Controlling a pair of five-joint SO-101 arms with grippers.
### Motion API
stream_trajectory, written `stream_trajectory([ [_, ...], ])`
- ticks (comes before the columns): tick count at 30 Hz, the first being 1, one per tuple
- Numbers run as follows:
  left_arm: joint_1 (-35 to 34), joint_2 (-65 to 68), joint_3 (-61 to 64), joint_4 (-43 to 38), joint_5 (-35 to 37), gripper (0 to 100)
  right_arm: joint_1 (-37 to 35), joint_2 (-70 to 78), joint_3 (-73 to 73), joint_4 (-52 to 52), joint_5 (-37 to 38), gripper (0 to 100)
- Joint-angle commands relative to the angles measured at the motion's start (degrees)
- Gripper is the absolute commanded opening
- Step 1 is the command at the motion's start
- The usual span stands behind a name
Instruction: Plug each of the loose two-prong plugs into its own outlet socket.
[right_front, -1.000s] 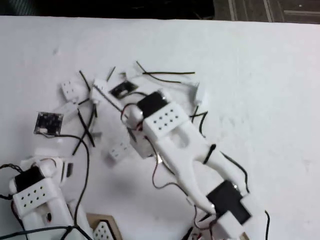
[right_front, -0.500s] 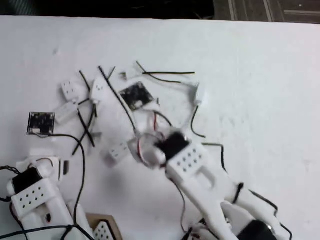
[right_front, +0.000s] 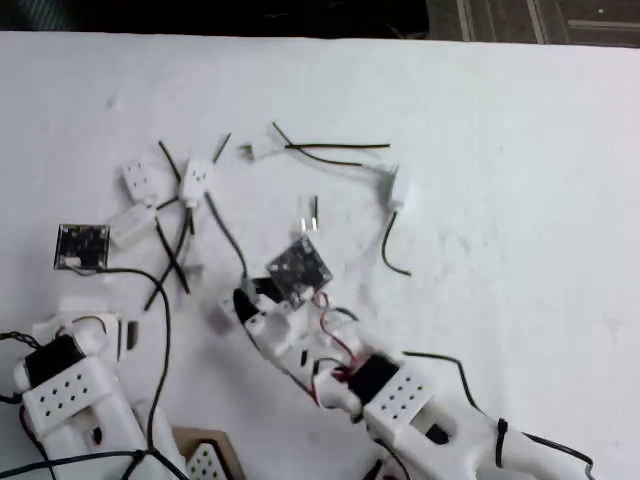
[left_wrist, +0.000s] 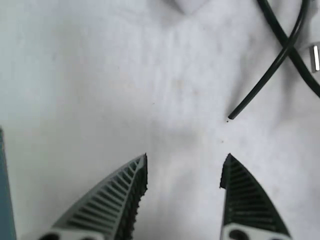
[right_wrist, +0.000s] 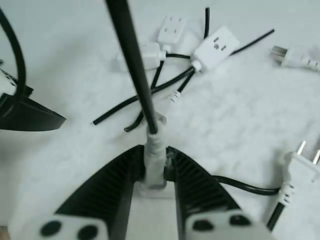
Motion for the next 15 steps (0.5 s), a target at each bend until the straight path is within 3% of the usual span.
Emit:
stream_trajectory([
  [1,-0.13,-0.75,-2.37,-0.70,0.70,24,-0.57,-1.54,0.53,-6.11,-2.55,1.7],
  [4,-0.04,-0.75,-2.37,-0.70,0.70,24,-0.66,0.66,0.00,-7.96,-5.27,1.7],
  [15,-0.04,-0.75,-2.29,-0.62,0.79,24,-0.92,22.55,-3.16,-22.90,-3.43,1.7],
])
